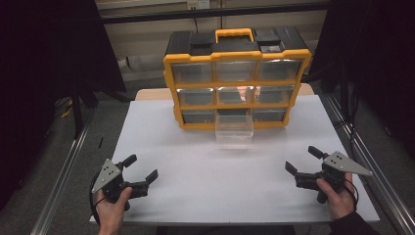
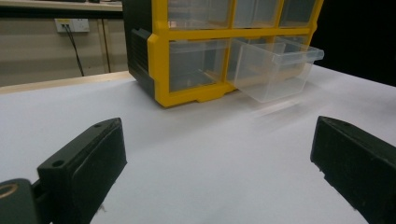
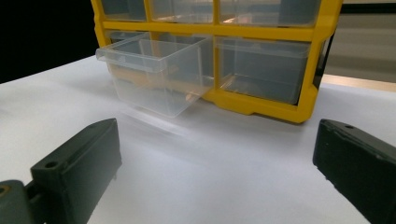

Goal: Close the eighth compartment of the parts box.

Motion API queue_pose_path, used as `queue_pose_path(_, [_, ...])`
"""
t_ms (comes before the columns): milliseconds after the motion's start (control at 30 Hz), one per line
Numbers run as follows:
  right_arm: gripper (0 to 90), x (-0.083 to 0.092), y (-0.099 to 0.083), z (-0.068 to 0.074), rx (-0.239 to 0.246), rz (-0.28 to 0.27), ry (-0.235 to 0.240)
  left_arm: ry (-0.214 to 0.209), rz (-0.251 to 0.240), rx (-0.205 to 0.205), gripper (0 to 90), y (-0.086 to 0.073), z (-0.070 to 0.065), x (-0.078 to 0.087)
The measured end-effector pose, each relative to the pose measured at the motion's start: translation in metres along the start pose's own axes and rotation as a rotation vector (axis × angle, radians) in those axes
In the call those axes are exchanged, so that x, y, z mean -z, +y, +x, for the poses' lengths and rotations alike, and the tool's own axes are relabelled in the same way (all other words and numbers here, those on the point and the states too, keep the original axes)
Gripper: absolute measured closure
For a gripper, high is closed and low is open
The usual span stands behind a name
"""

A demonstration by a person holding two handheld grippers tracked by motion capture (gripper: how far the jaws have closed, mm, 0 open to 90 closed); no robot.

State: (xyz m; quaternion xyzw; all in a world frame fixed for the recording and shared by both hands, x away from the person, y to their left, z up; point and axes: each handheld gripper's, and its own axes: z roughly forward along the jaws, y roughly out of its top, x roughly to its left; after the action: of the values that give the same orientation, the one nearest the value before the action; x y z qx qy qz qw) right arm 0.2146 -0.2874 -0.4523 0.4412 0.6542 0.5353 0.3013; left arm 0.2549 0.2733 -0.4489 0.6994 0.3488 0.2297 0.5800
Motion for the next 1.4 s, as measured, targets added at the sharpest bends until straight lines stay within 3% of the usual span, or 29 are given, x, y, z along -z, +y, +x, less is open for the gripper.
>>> queue_pose_path(133, [0.0,-0.001,0.0,0.001,0.009,0.01,-0.006,-0.002,0.007,-0.011,3.4,0.001,-0.001,-0.001])
queue_pose_path(533, [0.0,-0.003,-0.001,0.005,-0.004,0.036,0.058,0.002,0.012,-0.002,3.4,0.001,-0.002,-0.004])
queue_pose_path(1000, [0.0,-0.011,0.002,0.022,-0.002,0.05,0.113,0.017,0.019,0.003,3.4,0.0,-0.002,-0.002])
queue_pose_path(1200, [0.4,-0.012,0.005,0.03,0.027,0.044,0.138,0.01,0.015,-0.008,3.4,0.0,-0.001,0.0])
queue_pose_path(1400, [0.9,-0.018,0.005,0.04,0.03,0.057,0.173,0.017,0.009,0.007,3.0,-0.001,0.0,0.001])
